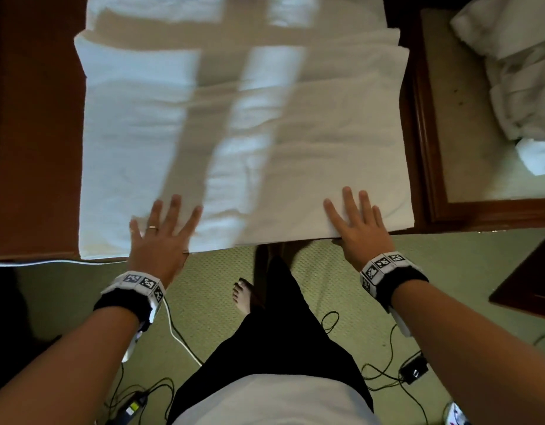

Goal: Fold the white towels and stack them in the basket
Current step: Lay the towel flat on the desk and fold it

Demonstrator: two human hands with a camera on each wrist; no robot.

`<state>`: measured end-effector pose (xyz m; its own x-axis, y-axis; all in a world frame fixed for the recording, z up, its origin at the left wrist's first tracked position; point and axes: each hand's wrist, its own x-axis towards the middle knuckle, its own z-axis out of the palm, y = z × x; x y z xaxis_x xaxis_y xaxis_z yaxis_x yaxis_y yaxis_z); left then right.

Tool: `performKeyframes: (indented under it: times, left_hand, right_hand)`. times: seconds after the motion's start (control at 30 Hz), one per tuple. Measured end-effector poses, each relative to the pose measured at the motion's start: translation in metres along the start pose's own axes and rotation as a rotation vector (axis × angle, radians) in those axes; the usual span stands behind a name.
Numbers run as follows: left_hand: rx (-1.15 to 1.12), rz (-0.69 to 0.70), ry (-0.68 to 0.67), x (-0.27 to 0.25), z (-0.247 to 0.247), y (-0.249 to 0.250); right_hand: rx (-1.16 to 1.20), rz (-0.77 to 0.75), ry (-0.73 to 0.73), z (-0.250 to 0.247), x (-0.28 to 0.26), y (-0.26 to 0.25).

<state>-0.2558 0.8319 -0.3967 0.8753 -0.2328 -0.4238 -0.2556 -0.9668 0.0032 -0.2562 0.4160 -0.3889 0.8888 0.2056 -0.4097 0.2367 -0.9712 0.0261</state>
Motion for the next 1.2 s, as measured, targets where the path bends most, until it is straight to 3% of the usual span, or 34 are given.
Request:
performKeyframes:
  times: [0.13,0.2,0.3,0.4,0.5,0.6,0.77,0.97,1.2]
  left_hand:
    - [-0.021,0.07,0.115,-0.026,-0.001,0.001]
    - [-0.002,0.068,0.095,-0.028,-0.01,-0.009]
    - [0.027,-0.071,0.072,-0.025,-0.04,-0.024]
    - [-0.018,-0.206,-0.109,-0.025,-0.065,-0.035]
    - [-0.048,-0.184,-0.406,-0.025,-0.07,-0.041]
    - [-0.137,-0.151,-0.482,-0.025,-0.076,-0.046]
    - [-0.204,-0.176,-0.295,-0.002,-0.108,-0.065]
    - [-0.276,-0.225,-0.057,0.041,-0.14,-0.1]
    - [-0.207,-0.31,0.045,0.112,-0.178,-0.127]
  right_hand:
    - [-0.003,-0.087,0.076,-0.006,-0.018,0.007]
    - [0.006,-0.023,0.072,-0.02,-0.015,0.012]
    - [-0.028,0.135,-0.017,-0.057,-0.004,0.014]
    - [-0.043,0.192,-0.228,-0.088,0.003,0.013]
    - [-0.031,0.165,-0.45,-0.088,0.001,0.014]
    - [-0.061,0.206,-0.543,-0.089,-0.004,0.017]
    - [-0.05,0.163,-0.44,-0.126,0.012,0.036]
    - [-0.096,0.224,-0.256,-0.178,0.055,0.057]
    - [-0.042,0.266,-0.171,-0.213,0.142,0.077]
